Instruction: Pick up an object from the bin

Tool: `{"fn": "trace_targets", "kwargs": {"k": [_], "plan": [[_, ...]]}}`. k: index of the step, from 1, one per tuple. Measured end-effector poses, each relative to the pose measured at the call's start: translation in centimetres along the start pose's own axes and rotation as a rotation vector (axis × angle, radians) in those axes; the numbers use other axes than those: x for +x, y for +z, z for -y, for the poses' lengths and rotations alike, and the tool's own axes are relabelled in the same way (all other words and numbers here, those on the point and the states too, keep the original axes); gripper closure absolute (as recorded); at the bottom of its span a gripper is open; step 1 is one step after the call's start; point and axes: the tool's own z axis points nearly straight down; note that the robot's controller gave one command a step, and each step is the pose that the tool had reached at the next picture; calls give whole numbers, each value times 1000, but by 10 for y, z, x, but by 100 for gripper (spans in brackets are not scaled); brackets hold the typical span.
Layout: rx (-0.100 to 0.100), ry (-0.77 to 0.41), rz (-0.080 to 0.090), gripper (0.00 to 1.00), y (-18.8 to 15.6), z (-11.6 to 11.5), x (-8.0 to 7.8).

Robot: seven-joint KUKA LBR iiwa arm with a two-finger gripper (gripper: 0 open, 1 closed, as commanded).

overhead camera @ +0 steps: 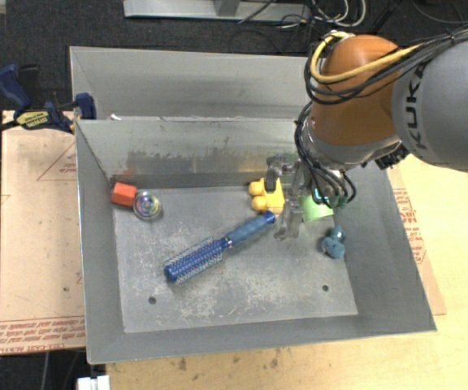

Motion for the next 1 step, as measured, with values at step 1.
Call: {"fn": "trace_targets", "kwargs": {"k": [1], "plan": [[0,-161,0,0,135,-26,1]]}}
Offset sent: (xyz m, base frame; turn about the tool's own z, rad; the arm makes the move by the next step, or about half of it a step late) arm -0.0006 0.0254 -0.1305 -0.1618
